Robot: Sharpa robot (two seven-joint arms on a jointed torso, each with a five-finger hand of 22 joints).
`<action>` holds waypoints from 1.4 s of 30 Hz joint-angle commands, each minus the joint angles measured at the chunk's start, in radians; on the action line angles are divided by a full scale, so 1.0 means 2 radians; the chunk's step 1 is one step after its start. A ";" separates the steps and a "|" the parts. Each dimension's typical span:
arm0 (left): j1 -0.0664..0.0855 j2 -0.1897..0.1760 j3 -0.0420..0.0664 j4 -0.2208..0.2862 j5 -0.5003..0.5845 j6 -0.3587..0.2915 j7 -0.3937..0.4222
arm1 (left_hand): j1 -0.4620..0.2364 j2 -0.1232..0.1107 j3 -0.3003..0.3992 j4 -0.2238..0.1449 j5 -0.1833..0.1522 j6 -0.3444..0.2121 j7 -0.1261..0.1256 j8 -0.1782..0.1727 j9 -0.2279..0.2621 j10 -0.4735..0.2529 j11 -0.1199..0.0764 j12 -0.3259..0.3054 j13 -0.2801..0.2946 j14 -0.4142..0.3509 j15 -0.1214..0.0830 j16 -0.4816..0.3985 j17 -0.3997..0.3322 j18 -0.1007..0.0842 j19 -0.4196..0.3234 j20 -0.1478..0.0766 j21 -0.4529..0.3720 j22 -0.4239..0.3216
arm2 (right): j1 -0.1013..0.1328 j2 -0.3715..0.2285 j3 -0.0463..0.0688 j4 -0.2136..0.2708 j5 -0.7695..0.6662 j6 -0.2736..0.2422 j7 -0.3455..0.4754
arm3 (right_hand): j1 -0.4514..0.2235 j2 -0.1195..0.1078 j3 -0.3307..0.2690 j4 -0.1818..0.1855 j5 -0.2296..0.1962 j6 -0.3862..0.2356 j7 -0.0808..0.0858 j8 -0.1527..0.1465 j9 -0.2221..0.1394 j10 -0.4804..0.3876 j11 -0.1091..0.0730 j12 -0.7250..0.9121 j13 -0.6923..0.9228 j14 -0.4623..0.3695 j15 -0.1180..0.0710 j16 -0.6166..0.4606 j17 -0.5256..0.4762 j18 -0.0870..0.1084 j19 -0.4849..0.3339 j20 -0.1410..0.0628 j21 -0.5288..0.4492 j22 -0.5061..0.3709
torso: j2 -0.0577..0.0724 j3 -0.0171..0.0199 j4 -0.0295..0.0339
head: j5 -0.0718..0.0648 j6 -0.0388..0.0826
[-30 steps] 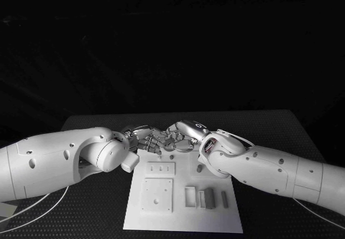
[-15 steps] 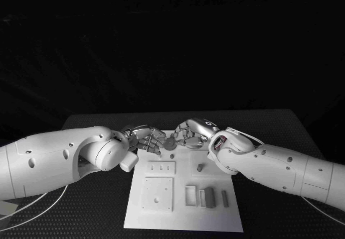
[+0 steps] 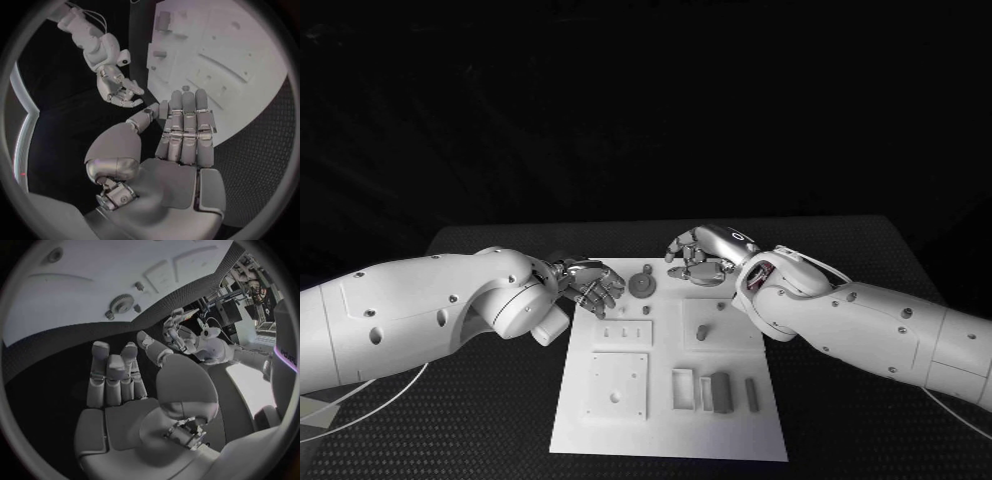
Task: Assemble the parts on the task board
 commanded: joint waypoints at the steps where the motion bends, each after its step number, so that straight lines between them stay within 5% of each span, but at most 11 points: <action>1: 0.001 0.006 0.000 -0.005 -0.097 0.038 -0.063 | 0.000 0.000 0.003 0.009 0.001 0.018 -0.019 0.013 0.010 0.001 -0.003 0.017 0.011 0.000 -0.002 0.020 0.004 -0.004 0.003 -0.004 0.008 0.014 | 0.000 -0.004 0.004 0.007 -0.002 -0.002 -0.001 | -0.003 -0.003 0.002 0.000 0.002 0.001 0.004 -0.003 -0.001 -0.003 -0.001 0.000 0.000 0.001 -0.002 0.000 0.001 0.008 -0.002 -0.003 0.002 0.007 | 0.000 0.0002 -0.0005 | 0.001 -0.002; 7: -0.006 0.022 0.000 -0.022 -0.128 0.049 -0.079 | -0.002 -0.007 0.006 0.025 0.000 0.015 -0.028 0.049 0.049 -0.009 -0.015 0.081 0.049 -0.004 -0.014 0.083 0.009 -0.004 0.010 -0.015 0.031 0.054 | 0.000 -0.007 0.007 0.013 0.001 -0.001 -0.002 | -0.003 -0.004 0.002 0.000 0.002 0.001 0.004 -0.003 0.000 -0.003 -0.001 0.000 0.000 0.001 -0.001 0.000 0.001 0.008 -0.002 -0.003 0.002 0.007 | 0.000 -0.0002 -0.0006 | 0.000 -0.004; 11: -0.014 0.032 0.000 -0.030 -0.150 0.056 -0.083 | -0.001 -0.009 0.006 0.027 -0.001 0.010 -0.029 0.055 0.061 -0.014 -0.025 0.134 0.077 -0.002 -0.025 0.131 0.010 -0.003 0.020 -0.024 0.049 0.082 | 0.000 -0.010 0.007 0.018 0.002 0.001 -0.003 | -0.003 -0.004 0.002 0.000 0.002 0.001 0.004 -0.003 0.000 -0.003 -0.001 0.000 0.000 0.001 -0.001 0.000 0.001 0.008 -0.002 -0.003 0.002 0.007 | 0.000 -0.0002 -0.0008 | -0.001 -0.006; 19: -0.028 0.044 0.001 -0.039 -0.188 0.067 -0.087 | -0.004 -0.013 0.006 0.035 -0.001 0.017 -0.036 0.067 0.080 -0.018 -0.035 0.193 0.093 0.002 -0.038 0.183 -0.005 -0.003 0.036 -0.036 0.065 0.112 | 0.000 -0.013 0.008 0.020 0.002 0.002 -0.003 | -0.003 -0.004 0.003 0.001 0.002 0.001 0.004 -0.003 0.000 -0.003 -0.001 0.000 0.000 0.001 -0.001 -0.001 0.001 0.008 -0.002 -0.003 0.002 0.007 | 0.001 -0.0006 -0.0004 | -0.003 -0.006; 26: -0.040 0.049 0.001 -0.038 -0.224 0.069 -0.086 | -0.003 -0.015 0.007 0.035 -0.001 0.017 -0.038 0.068 0.087 -0.019 -0.039 0.221 0.094 0.004 -0.045 0.209 -0.021 -0.004 0.045 -0.043 0.071 0.127 | 0.000 -0.014 0.008 0.022 0.002 0.003 -0.003 | -0.003 -0.004 0.003 0.001 0.002 0.001 0.004 -0.003 0.000 -0.003 0.000 0.000 0.000 0.001 -0.001 -0.001 0.001 0.008 -0.002 -0.003 0.001 0.007 | 0.000 -0.0012 0.0002 | -0.005 -0.008; 42: -0.044 0.054 0.001 -0.028 -0.255 0.063 -0.083 | -0.002 -0.018 0.008 0.036 -0.001 0.015 -0.038 0.066 0.089 -0.026 -0.039 0.235 0.093 0.000 -0.047 0.222 -0.034 -0.006 0.046 -0.046 0.070 0.133 | 0.000 -0.014 0.008 0.022 0.006 0.005 -0.004 | -0.003 -0.004 0.003 0.001 0.002 0.001 0.004 -0.004 0.000 -0.003 0.000 -0.001 0.000 0.001 -0.001 -0.001 0.001 0.008 -0.002 -0.003 0.001 0.007 | 0.000 -0.0007 0.0001 | -0.006 -0.011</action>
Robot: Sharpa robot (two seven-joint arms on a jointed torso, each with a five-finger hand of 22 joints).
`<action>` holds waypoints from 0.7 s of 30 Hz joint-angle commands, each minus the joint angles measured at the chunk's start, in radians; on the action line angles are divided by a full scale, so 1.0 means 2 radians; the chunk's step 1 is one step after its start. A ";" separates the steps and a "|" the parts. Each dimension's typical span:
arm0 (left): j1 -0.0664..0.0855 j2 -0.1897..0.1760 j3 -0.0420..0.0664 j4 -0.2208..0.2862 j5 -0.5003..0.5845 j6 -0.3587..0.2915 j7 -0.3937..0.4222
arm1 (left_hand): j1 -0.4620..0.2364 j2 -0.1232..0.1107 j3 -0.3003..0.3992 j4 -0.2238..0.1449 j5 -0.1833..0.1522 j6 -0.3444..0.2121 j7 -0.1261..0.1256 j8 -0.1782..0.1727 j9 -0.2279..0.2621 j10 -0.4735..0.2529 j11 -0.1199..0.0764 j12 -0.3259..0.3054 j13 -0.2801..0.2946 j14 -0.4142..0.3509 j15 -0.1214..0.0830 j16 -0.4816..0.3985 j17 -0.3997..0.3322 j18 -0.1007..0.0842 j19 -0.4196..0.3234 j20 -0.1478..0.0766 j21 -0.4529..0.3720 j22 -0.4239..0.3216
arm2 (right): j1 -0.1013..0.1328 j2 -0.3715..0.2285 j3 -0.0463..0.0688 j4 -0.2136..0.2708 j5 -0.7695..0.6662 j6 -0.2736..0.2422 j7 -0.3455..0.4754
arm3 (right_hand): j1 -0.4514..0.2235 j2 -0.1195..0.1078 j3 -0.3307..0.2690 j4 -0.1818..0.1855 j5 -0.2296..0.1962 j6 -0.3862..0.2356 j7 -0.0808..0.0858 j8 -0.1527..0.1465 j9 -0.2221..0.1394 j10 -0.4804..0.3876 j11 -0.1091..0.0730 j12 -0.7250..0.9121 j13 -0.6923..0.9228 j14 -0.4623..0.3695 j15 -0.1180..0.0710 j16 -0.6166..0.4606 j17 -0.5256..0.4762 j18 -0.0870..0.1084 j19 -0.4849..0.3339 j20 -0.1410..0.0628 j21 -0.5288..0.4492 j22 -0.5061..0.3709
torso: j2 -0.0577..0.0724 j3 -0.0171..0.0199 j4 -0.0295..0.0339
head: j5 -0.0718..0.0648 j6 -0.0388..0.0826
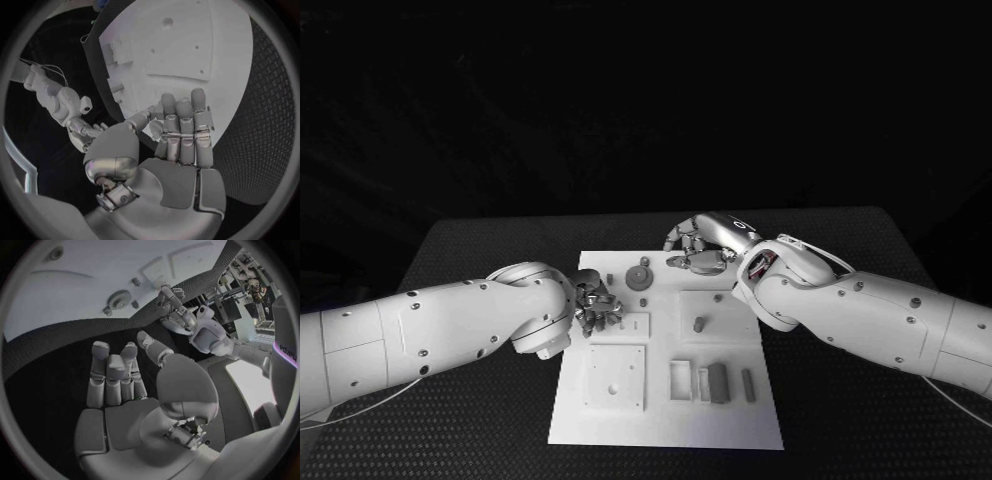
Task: Assemble the parts on the task board
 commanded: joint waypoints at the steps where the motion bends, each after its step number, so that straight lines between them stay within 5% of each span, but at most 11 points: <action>1: 0.000 0.001 0.000 0.003 -0.026 0.004 0.001 | 0.006 -0.002 0.001 0.001 0.003 0.027 -0.023 -0.001 0.001 -0.008 -0.004 0.004 -0.001 -0.002 -0.001 0.003 -0.001 -0.006 0.002 -0.001 0.000 0.001 | 0.000 0.000 0.000 0.001 0.002 0.005 0.000 | -0.001 -0.002 0.003 0.001 0.002 0.001 0.004 -0.002 0.000 -0.002 0.001 -0.001 0.000 0.001 -0.001 -0.001 0.001 0.008 -0.001 -0.004 0.001 0.007 | 0.000 0.0005 0.0000 | 0.000 0.000; 13: -0.003 0.010 0.000 0.008 -0.122 0.010 -0.001 | 0.005 -0.022 -0.002 0.008 0.001 0.030 -0.024 -0.002 0.003 -0.011 -0.005 0.014 -0.004 -0.003 -0.003 0.013 -0.014 -0.007 0.006 -0.003 -0.002 0.005 | 0.000 0.000 0.000 0.000 0.004 0.007 0.000 | -0.002 -0.003 0.003 0.001 0.002 0.001 0.004 -0.002 0.000 -0.003 0.001 -0.001 0.000 0.001 -0.001 -0.001 0.001 0.008 -0.001 -0.004 0.001 0.007 | 0.000 0.0006 -0.0001 | 0.000 -0.001; 21: -0.007 0.016 0.001 0.003 -0.135 0.015 -0.007 | 0.006 -0.036 -0.004 0.021 -0.001 0.036 -0.027 0.000 0.006 -0.009 -0.008 0.026 -0.007 -0.002 -0.006 0.027 -0.024 -0.007 0.011 -0.006 -0.002 0.010 | 0.000 0.000 0.000 0.001 0.004 0.006 -0.001 | -0.002 -0.003 0.003 0.001 0.002 0.000 0.004 -0.003 0.000 -0.003 0.001 -0.001 0.000 0.001 -0.001 -0.002 0.001 0.008 -0.001 -0.004 0.001 0.007 | 0.000 0.0005 -0.0001 | 0.002 -0.003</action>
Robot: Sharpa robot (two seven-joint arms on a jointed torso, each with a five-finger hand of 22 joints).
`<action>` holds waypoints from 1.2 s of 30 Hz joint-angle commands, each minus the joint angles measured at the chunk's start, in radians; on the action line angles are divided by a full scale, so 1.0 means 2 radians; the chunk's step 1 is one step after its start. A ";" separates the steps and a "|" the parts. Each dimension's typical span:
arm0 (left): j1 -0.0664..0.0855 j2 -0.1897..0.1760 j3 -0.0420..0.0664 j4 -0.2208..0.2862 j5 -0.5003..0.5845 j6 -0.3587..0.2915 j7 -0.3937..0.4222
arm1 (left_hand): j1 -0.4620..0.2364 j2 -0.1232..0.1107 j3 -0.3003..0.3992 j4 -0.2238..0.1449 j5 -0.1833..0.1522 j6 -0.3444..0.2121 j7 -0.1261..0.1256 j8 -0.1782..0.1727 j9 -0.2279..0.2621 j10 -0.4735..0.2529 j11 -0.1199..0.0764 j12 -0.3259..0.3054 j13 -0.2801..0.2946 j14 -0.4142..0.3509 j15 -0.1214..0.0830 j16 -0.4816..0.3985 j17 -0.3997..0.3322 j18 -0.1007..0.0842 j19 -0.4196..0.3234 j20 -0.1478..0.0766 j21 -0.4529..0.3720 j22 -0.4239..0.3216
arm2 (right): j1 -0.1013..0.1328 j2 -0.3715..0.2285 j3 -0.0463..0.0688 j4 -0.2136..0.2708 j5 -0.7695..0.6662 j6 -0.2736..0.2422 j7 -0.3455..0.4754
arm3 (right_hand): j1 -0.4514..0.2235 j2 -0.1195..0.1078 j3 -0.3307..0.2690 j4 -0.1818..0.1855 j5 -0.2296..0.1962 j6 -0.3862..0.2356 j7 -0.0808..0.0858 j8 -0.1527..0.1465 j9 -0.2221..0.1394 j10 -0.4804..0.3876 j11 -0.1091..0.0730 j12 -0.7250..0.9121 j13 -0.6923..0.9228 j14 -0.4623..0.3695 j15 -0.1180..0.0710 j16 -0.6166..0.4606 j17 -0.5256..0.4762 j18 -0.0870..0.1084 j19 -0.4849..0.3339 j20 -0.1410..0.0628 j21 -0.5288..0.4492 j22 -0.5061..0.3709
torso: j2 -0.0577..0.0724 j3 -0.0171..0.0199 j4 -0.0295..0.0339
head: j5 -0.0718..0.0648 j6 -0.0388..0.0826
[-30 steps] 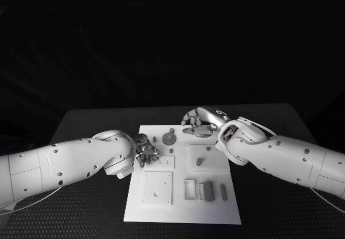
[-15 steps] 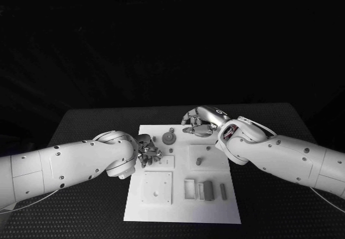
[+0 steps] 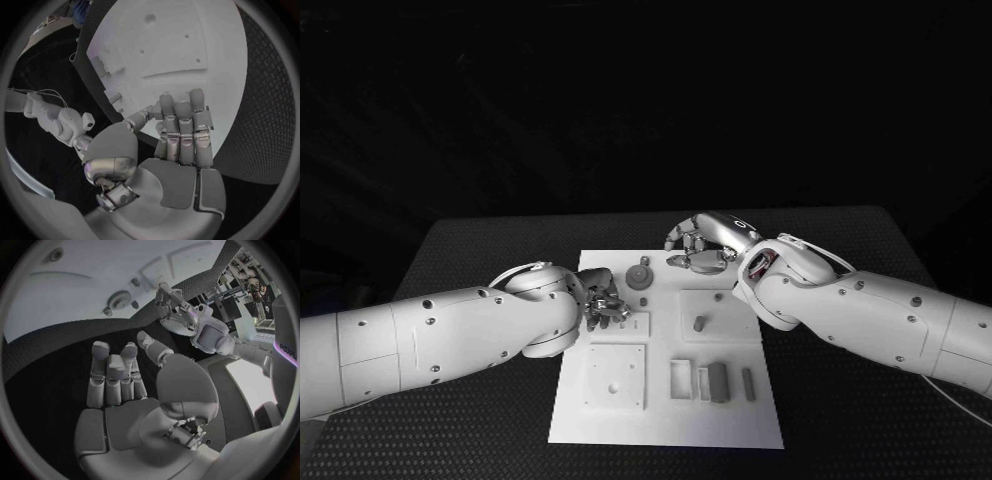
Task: Assemble the parts on the task board
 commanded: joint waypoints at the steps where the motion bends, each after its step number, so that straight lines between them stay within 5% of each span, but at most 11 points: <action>1: -0.001 0.004 0.000 -0.003 -0.025 0.012 -0.005 | 0.001 -0.005 -0.001 0.006 -0.003 0.025 -0.019 0.002 0.001 -0.002 -0.005 0.005 -0.001 0.001 -0.003 0.006 -0.002 -0.007 0.005 0.000 -0.002 0.002 | 0.000 0.000 0.000 0.001 0.000 0.004 0.000 | -0.002 -0.003 0.002 0.000 0.002 0.000 0.005 -0.003 0.000 -0.003 0.001 -0.001 0.000 0.001 -0.001 -0.002 0.001 0.008 -0.001 -0.004 0.001 0.007 | 0.000 -0.0002 -0.0003 | 0.002 -0.002; 19: -0.008 0.014 0.000 -0.020 -0.038 0.028 -0.005 | -0.003 -0.011 -0.004 0.019 -0.004 0.025 -0.019 0.002 0.003 -0.006 -0.005 0.013 -0.004 -0.003 -0.003 0.015 -0.011 -0.007 0.005 0.000 -0.004 0.006 | 0.000 -0.001 0.000 0.002 0.000 0.005 0.000 | -0.003 -0.003 0.002 0.000 0.002 -0.001 0.005 -0.004 0.000 -0.004 0.001 -0.001 -0.001 0.001 -0.001 -0.002 0.001 0.008 -0.001 -0.004 0.001 0.007 | 0.000 -0.0007 0.0004 | 0.001 -0.004; 34: -0.009 0.014 0.001 -0.023 -0.035 0.027 -0.003 | -0.008 -0.031 -0.009 0.037 -0.009 0.025 -0.020 0.001 0.004 -0.008 -0.006 0.019 -0.010 -0.007 -0.005 0.025 -0.024 -0.007 0.006 -0.001 -0.007 0.011 | 0.000 -0.001 0.000 0.001 0.000 0.006 -0.002 | -0.004 -0.004 0.002 0.001 0.002 -0.002 0.005 -0.005 0.000 -0.004 0.001 -0.002 -0.001 0.001 -0.001 -0.002 0.001 0.008 -0.001 -0.003 0.000 0.007 | 0.000 -0.0005 0.0001 | -0.001 -0.004; 35: -0.010 0.014 0.001 -0.023 -0.033 0.027 -0.003 | -0.010 -0.034 -0.009 0.042 -0.011 0.025 -0.020 0.001 0.005 -0.009 -0.006 0.020 -0.011 -0.007 -0.005 0.026 -0.026 -0.007 0.006 -0.001 -0.008 0.011 | 0.000 -0.001 0.000 0.001 0.000 0.006 -0.002 | -0.004 -0.004 0.002 0.001 0.002 -0.002 0.005 -0.005 0.000 -0.004 0.001 -0.002 -0.001 0.001 -0.001 -0.002 0.001 0.008 -0.001 -0.003 0.000 0.007 | 0.000 -0.0004 0.0001 | -0.001 -0.004; 36: -0.010 0.014 0.001 -0.022 -0.031 0.026 -0.003 | -0.010 -0.036 -0.009 0.047 -0.032 0.025 -0.020 0.001 0.005 -0.009 -0.006 0.021 -0.012 -0.008 -0.005 0.028 -0.028 -0.007 0.006 -0.001 -0.009 0.012 | 0.000 -0.001 0.000 0.001 0.000 0.006 -0.002 | -0.004 -0.004 0.002 0.001 0.002 -0.002 0.005 -0.005 0.000 -0.004 0.001 -0.002 -0.001 0.001 -0.001 -0.002 0.001 0.008 -0.001 -0.003 0.000 0.007 | 0.000 -0.0005 0.0001 | -0.001 -0.005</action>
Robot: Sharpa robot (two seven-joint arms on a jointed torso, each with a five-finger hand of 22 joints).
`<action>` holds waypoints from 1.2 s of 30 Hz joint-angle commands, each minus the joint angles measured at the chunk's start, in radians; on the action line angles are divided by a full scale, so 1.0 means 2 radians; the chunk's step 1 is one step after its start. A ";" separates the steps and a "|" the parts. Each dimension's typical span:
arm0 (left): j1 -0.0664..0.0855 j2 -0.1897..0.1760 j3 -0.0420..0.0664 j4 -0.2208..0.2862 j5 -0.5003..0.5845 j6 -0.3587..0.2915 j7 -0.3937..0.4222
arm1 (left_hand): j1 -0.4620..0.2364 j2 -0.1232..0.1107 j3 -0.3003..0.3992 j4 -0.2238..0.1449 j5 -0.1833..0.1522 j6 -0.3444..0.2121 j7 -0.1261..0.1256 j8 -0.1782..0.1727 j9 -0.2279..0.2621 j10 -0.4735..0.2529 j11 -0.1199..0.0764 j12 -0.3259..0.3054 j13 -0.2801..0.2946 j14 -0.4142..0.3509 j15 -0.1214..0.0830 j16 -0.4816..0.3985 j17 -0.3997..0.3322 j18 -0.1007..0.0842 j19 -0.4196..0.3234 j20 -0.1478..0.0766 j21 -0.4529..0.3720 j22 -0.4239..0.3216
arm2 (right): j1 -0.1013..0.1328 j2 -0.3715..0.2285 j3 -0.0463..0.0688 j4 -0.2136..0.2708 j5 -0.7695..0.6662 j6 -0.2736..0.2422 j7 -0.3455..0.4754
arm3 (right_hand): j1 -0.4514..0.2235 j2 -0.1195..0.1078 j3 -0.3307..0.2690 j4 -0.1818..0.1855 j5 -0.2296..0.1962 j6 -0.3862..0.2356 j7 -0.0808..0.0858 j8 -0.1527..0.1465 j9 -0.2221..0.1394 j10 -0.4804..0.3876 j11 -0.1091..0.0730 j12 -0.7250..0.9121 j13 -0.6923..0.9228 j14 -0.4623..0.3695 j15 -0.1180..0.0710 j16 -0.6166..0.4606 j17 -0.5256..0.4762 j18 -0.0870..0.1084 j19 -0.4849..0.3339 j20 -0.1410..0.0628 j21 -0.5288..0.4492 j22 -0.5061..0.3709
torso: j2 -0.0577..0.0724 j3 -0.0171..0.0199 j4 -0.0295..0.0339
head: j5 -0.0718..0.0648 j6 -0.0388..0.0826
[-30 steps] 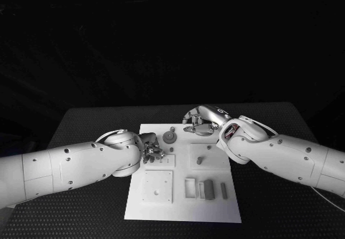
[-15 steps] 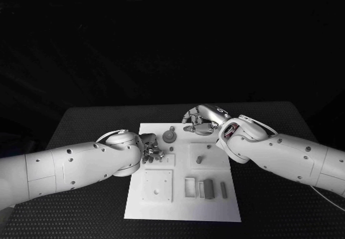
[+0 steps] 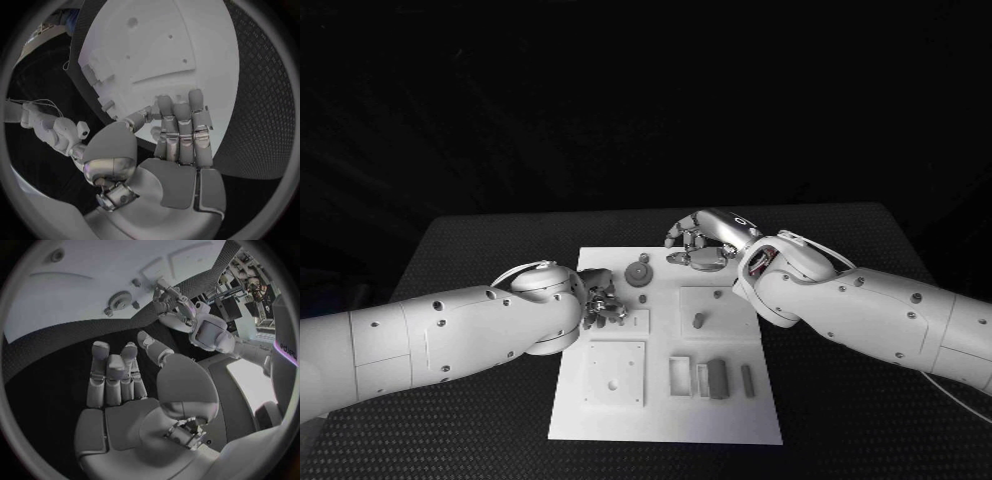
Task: Assemble the parts on the task board
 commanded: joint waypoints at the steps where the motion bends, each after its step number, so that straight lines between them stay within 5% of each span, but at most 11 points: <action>1: -0.001 0.000 0.000 0.001 0.002 0.006 0.003 | 0.001 -0.009 0.000 0.012 -0.042 0.018 -0.014 -0.001 0.001 -0.009 -0.005 0.004 -0.003 -0.006 -0.001 0.006 -0.006 -0.007 0.003 -0.002 -0.004 0.002 | 0.000 0.000 0.000 0.000 0.000 0.005 0.000 | -0.002 -0.002 0.002 0.001 0.002 0.000 0.004 -0.003 0.000 -0.003 -0.001 -0.002 -0.001 0.002 -0.002 -0.002 0.001 0.008 -0.001 -0.004 0.000 0.007 | 0.000 -0.0002 0.0003 | 0.000 0.000; 8: -0.001 0.000 0.000 0.001 0.005 0.009 0.005 | 0.000 -0.028 -0.002 0.028 -0.046 0.018 -0.014 -0.002 0.002 -0.010 -0.005 0.007 -0.007 -0.007 -0.002 0.011 -0.014 -0.007 0.004 -0.003 -0.007 0.004 | 0.000 0.000 0.000 0.000 0.000 0.005 0.000 | -0.003 -0.003 0.002 0.002 0.002 -0.001 0.004 -0.004 0.000 -0.003 -0.001 -0.002 -0.001 0.002 -0.002 -0.003 0.001 0.008 -0.001 -0.004 0.000 0.007 | 0.000 -0.0002 0.0001 | 0.000 0.000; 24: -0.001 0.001 0.000 0.001 0.006 0.012 0.005 | 0.004 -0.031 -0.003 0.034 -0.046 0.018 -0.014 -0.002 0.002 -0.011 -0.005 0.010 -0.010 -0.009 -0.002 0.015 -0.019 -0.007 0.004 -0.003 -0.008 0.005 | 0.000 0.000 0.000 -0.001 0.001 0.006 0.001 | -0.003 -0.004 0.002 0.002 0.002 -0.001 0.004 -0.004 0.001 -0.003 -0.001 -0.002 -0.001 0.002 -0.002 -0.003 0.001 0.008 -0.001 -0.004 0.000 0.007 | 0.000 -0.0008 0.0005 | -0.003 0.000; 29: -0.001 0.000 0.000 0.001 0.007 0.012 0.006 | 0.015 -0.022 -0.004 0.029 -0.045 0.018 -0.014 -0.002 0.003 -0.012 -0.005 0.012 -0.011 -0.010 -0.002 0.018 -0.022 -0.007 0.005 -0.003 -0.010 0.007 | 0.000 0.000 0.000 -0.002 0.002 0.007 0.001 | -0.003 -0.004 0.002 0.002 0.002 -0.001 0.004 -0.004 0.001 -0.003 -0.001 -0.002 -0.001 0.002 -0.002 -0.003 0.001 0.008 -0.001 -0.004 0.000 0.007 | 0.000 -0.0005 0.0003 | -0.002 0.000; 36: -0.001 -0.002 0.000 0.002 0.020 0.008 0.008 | 0.050 0.018 -0.006 -0.016 -0.036 0.017 -0.014 -0.003 0.004 -0.015 -0.005 0.018 -0.016 -0.013 -0.002 0.026 -0.033 -0.007 0.004 -0.002 -0.013 0.013 | 0.000 0.000 0.000 -0.002 0.003 0.007 0.001 | -0.003 -0.004 0.002 0.002 0.002 -0.001 0.004 -0.004 0.001 -0.003 -0.001 -0.002 0.000 0.002 -0.002 -0.003 0.001 0.008 -0.001 -0.004 0.000 0.007 | 0.000 -0.0005 0.0001 | -0.002 0.000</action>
